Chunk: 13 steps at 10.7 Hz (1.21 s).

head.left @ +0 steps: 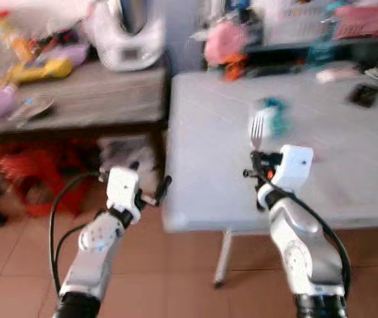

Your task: Setting the table

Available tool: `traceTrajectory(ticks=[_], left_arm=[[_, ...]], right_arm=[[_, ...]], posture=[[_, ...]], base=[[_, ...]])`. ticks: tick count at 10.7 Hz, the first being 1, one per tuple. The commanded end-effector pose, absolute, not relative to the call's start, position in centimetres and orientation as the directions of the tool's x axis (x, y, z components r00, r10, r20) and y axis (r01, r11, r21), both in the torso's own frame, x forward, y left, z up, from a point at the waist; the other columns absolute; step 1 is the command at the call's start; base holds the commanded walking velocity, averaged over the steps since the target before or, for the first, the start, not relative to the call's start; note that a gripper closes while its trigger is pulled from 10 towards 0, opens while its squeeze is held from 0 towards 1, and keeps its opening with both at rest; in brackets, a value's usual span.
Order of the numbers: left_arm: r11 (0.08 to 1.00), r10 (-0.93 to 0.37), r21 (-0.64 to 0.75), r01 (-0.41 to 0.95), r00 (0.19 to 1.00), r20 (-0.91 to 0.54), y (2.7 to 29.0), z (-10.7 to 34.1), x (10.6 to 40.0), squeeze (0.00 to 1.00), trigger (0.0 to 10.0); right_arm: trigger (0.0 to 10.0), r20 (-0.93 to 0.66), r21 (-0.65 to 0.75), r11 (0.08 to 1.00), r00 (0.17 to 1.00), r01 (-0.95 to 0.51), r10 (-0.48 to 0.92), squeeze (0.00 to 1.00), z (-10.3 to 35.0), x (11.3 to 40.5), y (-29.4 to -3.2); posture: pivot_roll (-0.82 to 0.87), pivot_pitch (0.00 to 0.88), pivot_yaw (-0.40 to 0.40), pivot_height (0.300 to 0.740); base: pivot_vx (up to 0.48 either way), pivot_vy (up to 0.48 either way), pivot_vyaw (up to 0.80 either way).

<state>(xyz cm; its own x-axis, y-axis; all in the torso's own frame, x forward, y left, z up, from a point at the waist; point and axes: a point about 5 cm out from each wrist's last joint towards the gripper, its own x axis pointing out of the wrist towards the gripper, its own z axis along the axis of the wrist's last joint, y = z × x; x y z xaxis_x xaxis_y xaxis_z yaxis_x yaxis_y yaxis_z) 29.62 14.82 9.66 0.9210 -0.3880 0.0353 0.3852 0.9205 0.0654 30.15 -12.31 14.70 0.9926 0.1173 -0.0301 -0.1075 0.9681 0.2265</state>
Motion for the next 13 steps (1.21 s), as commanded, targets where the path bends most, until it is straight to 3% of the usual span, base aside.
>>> traceTrajectory(ticks=[1, 6, 13], left_arm=[[0.925, -0.377, 0.077, 0.373, 0.925, 0.047, 15.38, 10.11, 29.79, 0.0, 10.0], [0.923, -0.381, 0.075, 0.378, 0.923, 0.047, 15.18, 10.14, 29.96, 0.0, 10.0], [0.922, -0.385, 0.07, 0.381, 0.921, 0.054, 14.67, 10.44, 30.14, 0.0, 10.0]], right_arm=[[10.0, -0.002, 0.229, 0.964, 0.99, -0.134, 0.138, 0.0, 15.4, 30.31, -11.68], [10.0, 0.0, 0.224, 0.967, 0.992, -0.121, 0.124, 0.0, 15.26, 30.31, -11.86], [10.0, 0.002, 0.241, 0.962, 0.992, -0.126, 0.129, 0.0, 15.19, 30.34, -11.76]], posture=[[-0.04, 0.0, 0.08, 0.74], [-0.04, 0.0, 0.087, 0.74], [-0.04, 0.0, 0.091, 0.74]], base=[[0.0, 0.446, 0.0], [0.0, 0.447, 0.0], [0.0, 0.448, 0.51]])
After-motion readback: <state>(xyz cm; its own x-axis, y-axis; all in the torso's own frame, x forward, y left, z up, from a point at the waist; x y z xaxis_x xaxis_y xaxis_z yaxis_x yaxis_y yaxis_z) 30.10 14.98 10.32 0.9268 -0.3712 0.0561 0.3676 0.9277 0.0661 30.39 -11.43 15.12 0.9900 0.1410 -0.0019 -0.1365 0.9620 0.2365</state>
